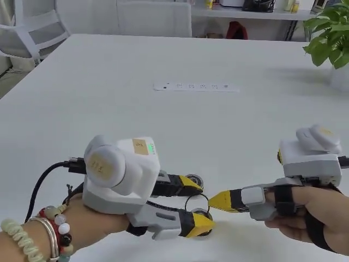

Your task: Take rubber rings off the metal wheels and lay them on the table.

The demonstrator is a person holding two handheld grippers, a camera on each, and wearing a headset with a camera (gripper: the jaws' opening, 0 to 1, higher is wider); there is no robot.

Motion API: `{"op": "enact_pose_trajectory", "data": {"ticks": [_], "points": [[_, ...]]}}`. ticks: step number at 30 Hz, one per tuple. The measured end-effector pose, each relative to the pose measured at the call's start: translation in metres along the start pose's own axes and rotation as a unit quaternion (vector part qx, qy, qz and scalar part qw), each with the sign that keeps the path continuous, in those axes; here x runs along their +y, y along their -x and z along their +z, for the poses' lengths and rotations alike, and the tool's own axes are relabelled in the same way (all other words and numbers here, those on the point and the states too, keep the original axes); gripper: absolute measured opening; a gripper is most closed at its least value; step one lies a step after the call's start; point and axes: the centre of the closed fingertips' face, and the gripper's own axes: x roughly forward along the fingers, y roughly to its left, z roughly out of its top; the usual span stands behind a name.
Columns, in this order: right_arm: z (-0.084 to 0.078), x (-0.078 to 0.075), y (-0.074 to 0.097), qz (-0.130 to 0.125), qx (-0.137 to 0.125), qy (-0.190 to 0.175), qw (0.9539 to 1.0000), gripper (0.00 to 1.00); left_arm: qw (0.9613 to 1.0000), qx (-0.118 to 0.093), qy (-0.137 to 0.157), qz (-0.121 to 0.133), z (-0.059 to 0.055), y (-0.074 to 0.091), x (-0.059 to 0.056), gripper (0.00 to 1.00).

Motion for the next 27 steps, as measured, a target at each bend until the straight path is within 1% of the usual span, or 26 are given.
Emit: {"op": "enact_pose_trajectory", "data": {"ticks": [2,6,8,10,13,17,19,23,25,27], "points": [[0.001,0.001,0.000,0.001,-0.002,-0.001,1.0000,0.00,1.0000,-0.002,-0.007,0.002,0.004,0.002,0.000,0.39],[0.002,0.002,0.001,0.004,-0.005,-0.002,1.0000,0.00,0.9997,-0.007,-0.021,0.007,0.013,0.006,0.001,0.47],[0.003,0.002,0.001,0.003,-0.006,-0.003,1.0000,0.00,0.9996,-0.009,-0.025,0.008,0.015,0.007,0.001,0.48],[0.003,0.002,0.001,0.004,-0.007,-0.004,1.0000,0.00,0.9995,-0.006,-0.030,0.006,0.014,0.007,0.000,0.48],[0.004,0.004,0.001,0.005,-0.008,-0.001,1.0000,0.00,0.9987,0.007,-0.051,0.000,0.013,0.007,-0.004,0.50],[0.006,0.008,0.001,0.011,-0.012,0.001,0.9999,0.00,0.9982,0.009,-0.059,-0.005,0.017,0.007,-0.007,0.55],[0.007,0.012,0.000,0.014,-0.012,0.006,0.9998,0.00,0.9977,0.013,-0.067,-0.003,0.019,0.008,-0.007,0.56],[0.007,0.019,-0.001,0.018,-0.010,0.018,0.9996,0.00,0.9979,0.009,-0.064,-0.008,0.024,0.011,-0.007,0.59],[0.006,0.022,-0.002,0.019,-0.007,0.029,0.9994,0.00,0.9968,0.021,-0.077,-0.006,0.023,0.014,-0.004,0.58],[0.005,0.024,-0.003,0.019,-0.004,0.036,0.9991,0.00,0.9967,0.021,-0.078,-0.007,0.027,0.019,-0.002,0.59]]}}
